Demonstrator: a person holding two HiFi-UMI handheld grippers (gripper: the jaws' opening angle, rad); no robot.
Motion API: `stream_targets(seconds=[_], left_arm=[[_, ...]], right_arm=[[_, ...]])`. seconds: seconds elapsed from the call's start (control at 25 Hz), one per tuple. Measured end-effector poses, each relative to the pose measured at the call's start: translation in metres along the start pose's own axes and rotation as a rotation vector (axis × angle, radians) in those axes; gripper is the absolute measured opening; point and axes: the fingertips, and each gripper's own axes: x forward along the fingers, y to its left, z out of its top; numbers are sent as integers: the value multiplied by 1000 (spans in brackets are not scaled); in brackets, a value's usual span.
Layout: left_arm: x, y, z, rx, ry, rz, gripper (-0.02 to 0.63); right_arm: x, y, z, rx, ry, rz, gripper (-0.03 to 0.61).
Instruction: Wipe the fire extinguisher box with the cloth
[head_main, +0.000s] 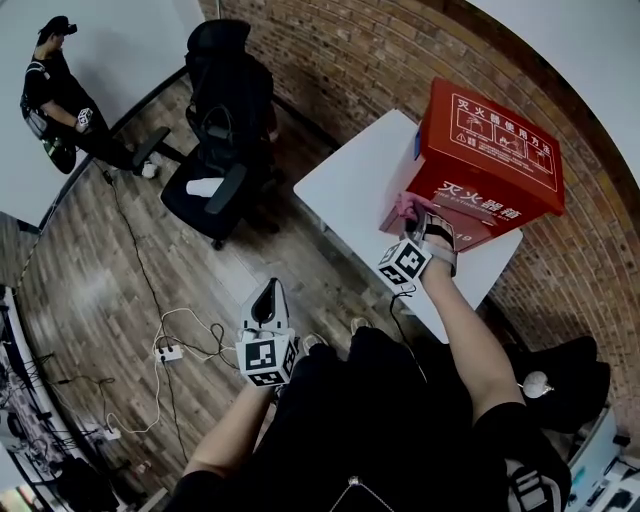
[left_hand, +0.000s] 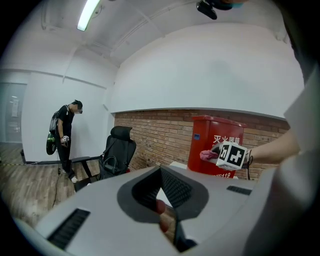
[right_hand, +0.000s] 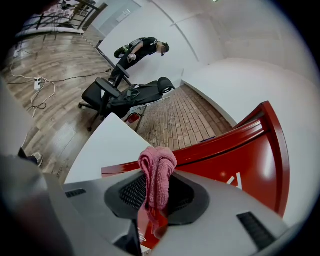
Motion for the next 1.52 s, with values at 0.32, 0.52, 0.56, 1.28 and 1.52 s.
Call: stream_targets(seconds=[0.32, 0.52, 0.56, 1.28, 1.52], left_arm=[[15, -14, 3, -3, 2, 28, 28], [22, -25, 4, 8, 14, 36, 28], [24, -27, 4, 10, 16, 37, 28], [24, -43, -9, 10, 57, 120, 28], [22, -43, -13, 11, 66, 147, 28]], right_arm=[[15, 28, -7, -2, -14, 58, 103], [20, 37, -8, 9, -23, 89, 103], [22, 39, -9, 12, -23, 98, 103], [54, 96, -26, -12, -33, 253, 103], [64, 113, -29, -25, -26, 292, 103]])
